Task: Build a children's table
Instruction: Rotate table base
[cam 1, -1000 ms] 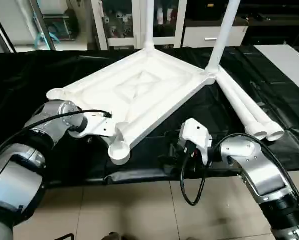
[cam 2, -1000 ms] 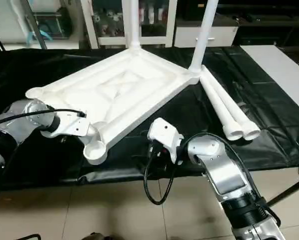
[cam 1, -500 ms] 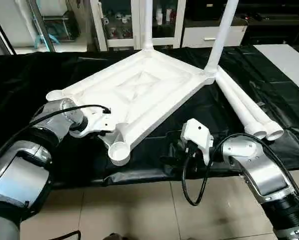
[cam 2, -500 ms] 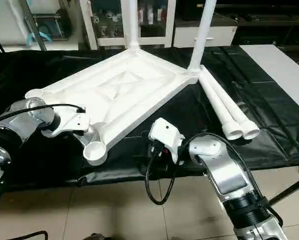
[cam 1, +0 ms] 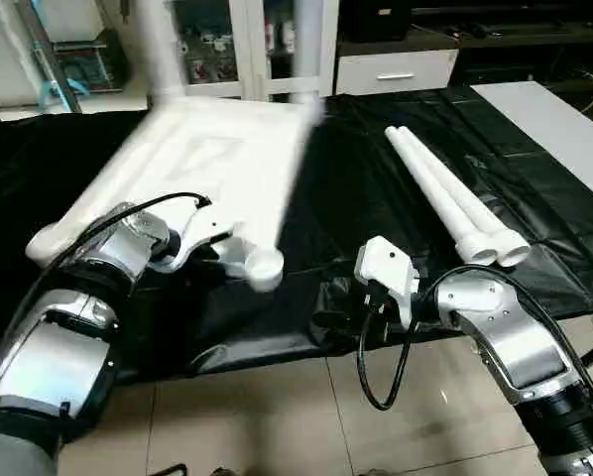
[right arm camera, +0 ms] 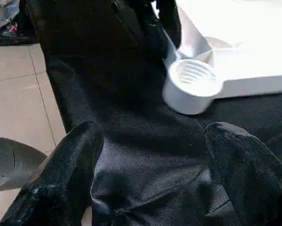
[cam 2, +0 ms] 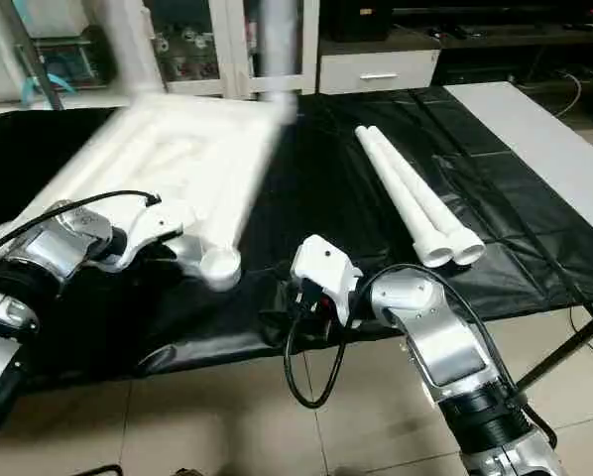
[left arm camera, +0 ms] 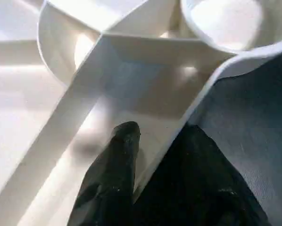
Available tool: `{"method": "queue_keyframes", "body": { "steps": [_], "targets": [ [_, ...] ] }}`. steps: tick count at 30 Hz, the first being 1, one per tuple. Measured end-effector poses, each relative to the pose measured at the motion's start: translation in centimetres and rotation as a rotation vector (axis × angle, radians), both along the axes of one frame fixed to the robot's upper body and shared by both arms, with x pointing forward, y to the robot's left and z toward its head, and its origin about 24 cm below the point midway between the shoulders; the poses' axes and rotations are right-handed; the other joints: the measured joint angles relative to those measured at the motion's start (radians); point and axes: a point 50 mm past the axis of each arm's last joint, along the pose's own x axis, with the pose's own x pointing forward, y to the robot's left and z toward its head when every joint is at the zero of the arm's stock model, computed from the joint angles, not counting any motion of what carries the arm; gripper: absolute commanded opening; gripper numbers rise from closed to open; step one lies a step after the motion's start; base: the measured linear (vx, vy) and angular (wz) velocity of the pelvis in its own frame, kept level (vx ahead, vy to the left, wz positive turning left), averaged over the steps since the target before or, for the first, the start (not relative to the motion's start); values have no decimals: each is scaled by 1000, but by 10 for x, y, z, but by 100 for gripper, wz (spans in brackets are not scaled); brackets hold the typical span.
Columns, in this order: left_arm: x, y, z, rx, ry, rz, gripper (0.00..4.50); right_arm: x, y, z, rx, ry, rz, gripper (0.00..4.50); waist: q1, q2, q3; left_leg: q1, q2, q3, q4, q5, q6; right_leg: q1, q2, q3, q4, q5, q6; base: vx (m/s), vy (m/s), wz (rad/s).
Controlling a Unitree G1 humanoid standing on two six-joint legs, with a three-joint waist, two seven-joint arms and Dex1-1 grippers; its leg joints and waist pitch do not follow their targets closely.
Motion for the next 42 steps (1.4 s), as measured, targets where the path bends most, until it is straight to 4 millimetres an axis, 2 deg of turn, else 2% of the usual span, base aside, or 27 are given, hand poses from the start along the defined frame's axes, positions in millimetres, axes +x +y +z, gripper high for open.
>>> {"method": "queue_keyframes", "body": {
  "steps": [8, 16, 17, 18, 19, 21, 24, 26, 28, 31, 34, 35, 37, 38, 42],
  "targets": [
    [2, -32, -5, -100, -38, 61, 74, 1, 0, 0, 1, -5, -12, 380, 14, -1, -3, 0, -1, 0, 0, 0, 0, 2, 0, 1, -2, 0, 0, 0, 0, 0],
    [1, -81, -9, -290, -58, 105, 25, 2, 0, 0, 2, -20, -41, 380, 29, 0, -3, -3, -3, 0, 0, -1, 2, 3, -1, 1, -7, 0, 0, 0, 0, 0],
    [1, -85, -9, -291, -87, 100, 25, 2, 0, 0, 4, -22, -46, 380, 29, 1, -4, -5, -3, 0, 0, -2, 3, 3, -1, 0, -9, 0, 0, 0, 0, 0],
    [1, -87, -10, -290, -119, 98, 76, 2, 1, 0, 8, -23, -49, 380, 24, 1, -4, -8, -2, -1, 0, -2, 3, 1, -1, 0, -11, 3, 0, 0, 0, 0],
    [2, -87, -10, -287, -139, 101, 86, 2, 1, -1, 8, -22, -51, 380, 19, 1, -4, -10, -2, -1, 0, -2, 3, 0, -1, -1, -13, 7, 0, 0, 0, 0],
    [2, -82, -13, -268, -160, 115, 78, 1, 0, -3, 8, -14, -59, 380, 9, 1, -4, -13, -1, -1, -1, -2, 3, -2, 0, -2, -16, 10, 2, 0, 0, 0],
    [1, -76, -17, -245, -164, 115, 119, -1, -2, -6, 7, -8, -71, 380, 4, 2, -4, -14, 0, -1, -2, -2, 3, -3, 0, -4, -16, 10, 2, 0, 0, 0],
    [2, -71, -15, -218, -192, 117, 119, 0, -2, -5, 9, -14, -77, 380, 2, 2, -3, -14, 0, -1, -2, -2, 3, -3, 0, -4, -16, 10, 2, 0, 0, 0],
    [4, -63, -13, -199, -220, 121, 134, 0, -3, -5, 10, -14, -82, 380, 1, 2, -3, -13, 0, -1, -2, -2, 3, -3, 0, -3, -16, 10, 2, 0, 0, 0],
    [5, -52, -9, -188, -240, 109, 134, -1, -5, -6, 8, -12, -90, 380, 5, 2, -3, -13, 0, -1, -2, -2, 3, -3, 0, -3, -17, 10, 3, 0, 0, 0],
    [3, -53, -7, -229, -217, 64, 134, -1, -5, -6, 9, -12, -90, 380, 12, 2, -3, -14, -1, -1, -2, -2, 3, -3, 0, -2, -18, 10, 3, 0, 0, 0],
    [2, -55, -8, -241, -207, 52, 111, -1, -5, -6, 9, -12, -91, 380, 15, 2, -3, -14, -1, -1, -2, -2, 3, -3, 0, -1, -18, 10, 3, 0, 0, 0],
    [0, -56, -15, -252, -180, 57, 111, 0, -5, -6, 10, -15, -96, 380, 18, 2, -3, -15, -2, 0, -2, -2, 4, -3, 0, -1, -18, 10, 2, 0, 0, 0],
    [0, -55, -17, -254, -175, 65, 89, 0, -5, -6, 9, -15, -97, 380, 19, 2, -3, -15, -1, 0, -2, -2, 4, -3, 0, -1, -18, 10, 2, 0, 0, 0],
    [1, -54, -18, -271, -165, 83, 54, -4, -5, -4, 21, -13, -92, 380, 23, 5, -4, -15, -1, 0, -2, -3, 4, -3, 0, -2, -18, 10, 2, 0, 0, 0]
  ]
}}
